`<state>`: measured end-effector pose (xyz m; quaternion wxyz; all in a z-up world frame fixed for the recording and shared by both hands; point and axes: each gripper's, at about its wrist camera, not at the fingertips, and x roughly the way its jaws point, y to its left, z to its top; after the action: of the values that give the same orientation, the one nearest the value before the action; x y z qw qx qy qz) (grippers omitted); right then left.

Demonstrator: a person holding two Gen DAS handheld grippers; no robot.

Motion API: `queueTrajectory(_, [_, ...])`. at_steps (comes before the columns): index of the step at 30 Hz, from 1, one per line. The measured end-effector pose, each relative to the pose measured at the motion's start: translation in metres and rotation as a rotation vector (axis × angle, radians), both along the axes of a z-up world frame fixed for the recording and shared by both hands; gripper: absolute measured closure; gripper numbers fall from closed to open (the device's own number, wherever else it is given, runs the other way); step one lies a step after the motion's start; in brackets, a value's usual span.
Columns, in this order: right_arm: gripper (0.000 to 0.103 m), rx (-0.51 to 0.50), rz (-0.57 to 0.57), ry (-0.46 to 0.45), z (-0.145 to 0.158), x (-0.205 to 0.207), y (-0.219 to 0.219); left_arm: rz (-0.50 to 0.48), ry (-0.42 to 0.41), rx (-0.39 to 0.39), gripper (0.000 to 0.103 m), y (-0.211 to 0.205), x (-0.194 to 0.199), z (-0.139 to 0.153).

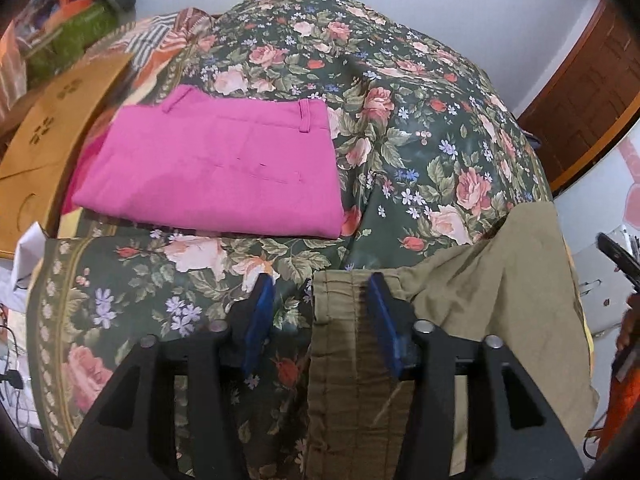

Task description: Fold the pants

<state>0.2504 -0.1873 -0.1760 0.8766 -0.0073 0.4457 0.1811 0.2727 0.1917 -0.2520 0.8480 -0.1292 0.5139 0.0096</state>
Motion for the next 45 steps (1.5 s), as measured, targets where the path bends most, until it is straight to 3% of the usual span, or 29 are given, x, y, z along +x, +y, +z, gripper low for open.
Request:
queueTrajectory(8, [0.059, -0.014, 0.022, 0.110, -0.045, 0.045, 0.013, -0.008, 0.030, -0.087, 0.046, 0.004, 0.014, -0.011])
queueTrajectory(11, [0.059, -0.042, 0.033, 0.130, -0.058, 0.057, 0.016, -0.024, 0.042, -0.085, 0.046, -0.001, 0.022, -0.017])
queueTrajectory(15, [0.059, 0.010, 0.043, 0.165, -0.066, 0.068, 0.014, -0.060, 0.054, -0.103, 0.048, -0.013, 0.026, -0.026])
queueTrajectory(17, [0.065, 0.039, 0.046, 0.177, -0.069, 0.072, 0.014, -0.068, 0.042, -0.071, 0.049, -0.017, 0.024, -0.026])
queueTrajectory(19, [0.080, 0.072, 0.061, 0.183, -0.069, 0.072, 0.016, -0.067, 0.025, -0.059, 0.050, -0.018, 0.022, -0.022])
queueTrajectory(21, [0.091, 0.084, 0.068, 0.165, -0.066, 0.069, 0.019, -0.068, 0.004, -0.047, 0.051, -0.019, 0.018, -0.017])
queueTrajectory(28, [0.095, -0.021, 0.075, 0.000, -0.046, 0.050, 0.036, -0.083, -0.087, 0.059, 0.053, -0.030, 0.006, 0.007])
queueTrajectory(35, [0.097, -0.004, 0.082, -0.021, -0.037, 0.057, 0.034, -0.028, -0.158, 0.065, 0.054, -0.018, 0.002, 0.028])
queueTrajectory(42, [0.096, -0.041, 0.100, -0.066, -0.032, 0.063, 0.059, 0.054, -0.120, 0.060, 0.054, 0.004, 0.013, 0.015])
queueTrajectory(45, [0.089, -0.047, 0.082, -0.043, -0.031, 0.073, 0.063, 0.069, -0.086, 0.049, 0.054, 0.012, 0.017, 0.008])
